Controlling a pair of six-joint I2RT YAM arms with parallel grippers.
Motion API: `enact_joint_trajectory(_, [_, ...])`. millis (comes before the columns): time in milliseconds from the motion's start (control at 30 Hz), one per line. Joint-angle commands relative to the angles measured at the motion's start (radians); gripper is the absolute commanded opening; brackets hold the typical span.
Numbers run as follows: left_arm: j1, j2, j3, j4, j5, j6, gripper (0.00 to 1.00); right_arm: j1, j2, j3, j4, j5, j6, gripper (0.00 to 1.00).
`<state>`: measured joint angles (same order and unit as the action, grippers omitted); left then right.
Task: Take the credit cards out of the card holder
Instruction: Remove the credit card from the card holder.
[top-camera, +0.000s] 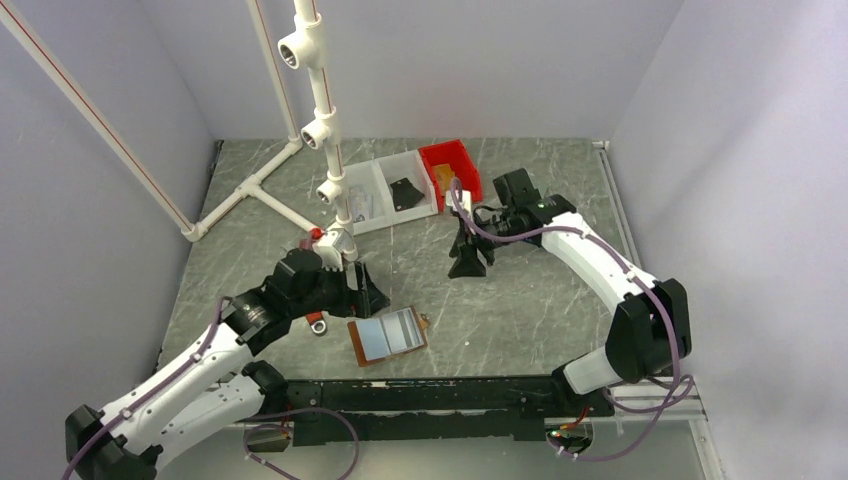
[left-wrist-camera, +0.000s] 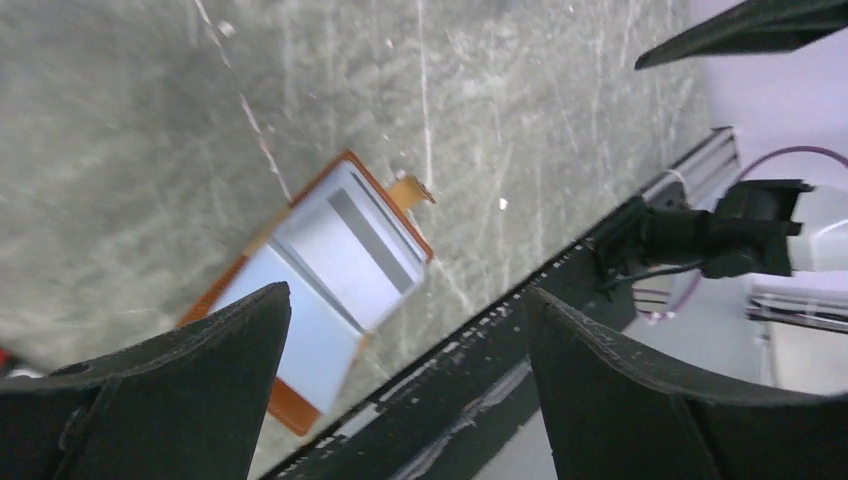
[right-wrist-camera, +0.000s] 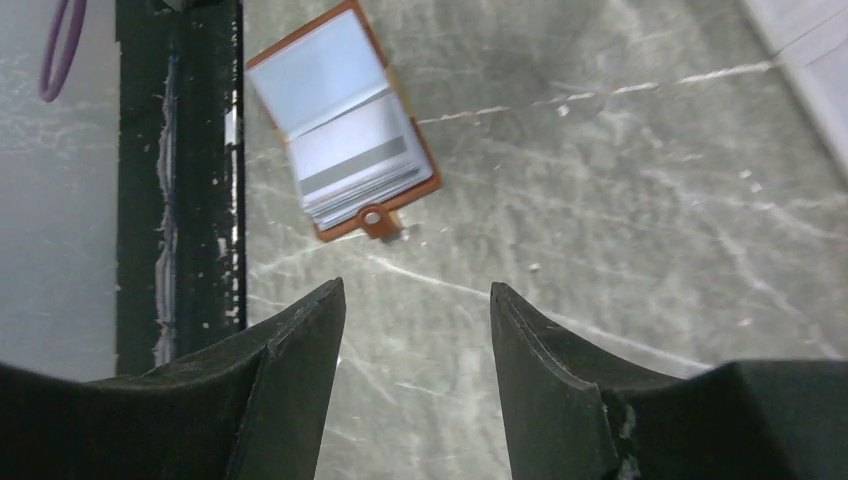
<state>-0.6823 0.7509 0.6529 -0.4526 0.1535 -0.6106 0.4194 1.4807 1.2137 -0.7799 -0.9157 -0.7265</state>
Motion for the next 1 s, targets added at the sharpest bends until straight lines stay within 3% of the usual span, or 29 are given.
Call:
enact_joint_trajectory(0, [-0.028, 0.028, -0.054, 0.163, 0.108, -0.261, 0.89, -0.006, -0.091, -0.116, 0.188, -0.078, 0.156, 0.57])
enact_joint_trajectory(133, [-0.237, 0.098, -0.005, 0.089, -0.152, -0.322, 0.89, -0.007, -0.108, -0.221, 0.269, -0.063, 0.225, 0.56])
enact_joint_trajectory(267, [-0.433, 0.274, 0.16, -0.151, -0.492, -0.427, 0.92, -0.007, -0.095, -0.193, 0.257, -0.071, 0.245, 0.55])
enact_joint_trajectory(400, [-0.523, 0.52, 0.357, -0.435, -0.674, -0.637, 0.94, -0.007, -0.103, -0.195, 0.256, -0.062, 0.244, 0.55])
enact_joint_trajectory(567, [-0.575, 0.792, 0.582, -0.7, -0.748, -0.756, 0.95, -0.007, -0.11, -0.191, 0.249, -0.071, 0.237, 0.55])
enact_joint_trajectory(733, [-0.588, 0.877, 0.607, -0.617, -0.729, -0.728, 0.9, -0.007, -0.117, -0.19, 0.244, -0.07, 0.23, 0.56])
enact_joint_trajectory(967, [-0.586, 0.853, 0.494, -0.463, -0.721, -0.766, 0.77, -0.007, -0.109, -0.186, 0.232, -0.07, 0.218, 0.56])
